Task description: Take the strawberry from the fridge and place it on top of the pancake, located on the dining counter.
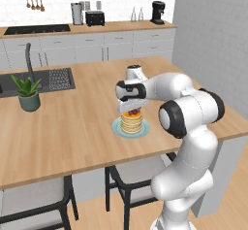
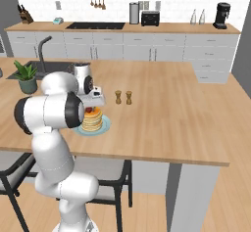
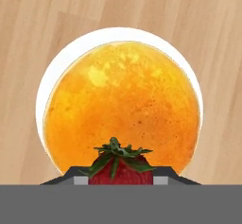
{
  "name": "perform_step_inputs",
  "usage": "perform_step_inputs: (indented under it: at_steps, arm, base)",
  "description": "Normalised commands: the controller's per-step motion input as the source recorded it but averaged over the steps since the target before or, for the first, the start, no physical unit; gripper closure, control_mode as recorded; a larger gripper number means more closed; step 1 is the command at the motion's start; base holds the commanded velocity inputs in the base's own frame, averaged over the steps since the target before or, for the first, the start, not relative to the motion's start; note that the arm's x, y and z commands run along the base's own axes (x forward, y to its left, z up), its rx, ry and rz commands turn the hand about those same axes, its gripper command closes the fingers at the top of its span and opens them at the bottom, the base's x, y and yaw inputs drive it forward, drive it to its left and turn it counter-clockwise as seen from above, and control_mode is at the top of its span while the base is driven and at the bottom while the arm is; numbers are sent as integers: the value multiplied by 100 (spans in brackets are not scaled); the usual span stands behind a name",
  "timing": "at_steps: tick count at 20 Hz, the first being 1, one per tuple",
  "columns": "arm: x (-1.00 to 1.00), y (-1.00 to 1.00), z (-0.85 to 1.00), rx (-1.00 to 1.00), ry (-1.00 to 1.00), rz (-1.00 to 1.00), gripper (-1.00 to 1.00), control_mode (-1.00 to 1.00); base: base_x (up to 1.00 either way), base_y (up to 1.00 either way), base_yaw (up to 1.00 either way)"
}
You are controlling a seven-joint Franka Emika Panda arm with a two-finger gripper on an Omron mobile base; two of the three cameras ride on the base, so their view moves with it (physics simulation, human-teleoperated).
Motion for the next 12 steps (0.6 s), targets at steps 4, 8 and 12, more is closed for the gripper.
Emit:
perform_step_inputs:
  at_steps: [4,8,12]
  arm:
    - [23,0,7,0,0,0,100,-100]
    - [12,0,26,-4,0,0,100,-100]
    - [0,0,6,-3,0,0,100,-100]
  base:
    - [0,0,0]
    - [0,0,0]
    - [0,0,0]
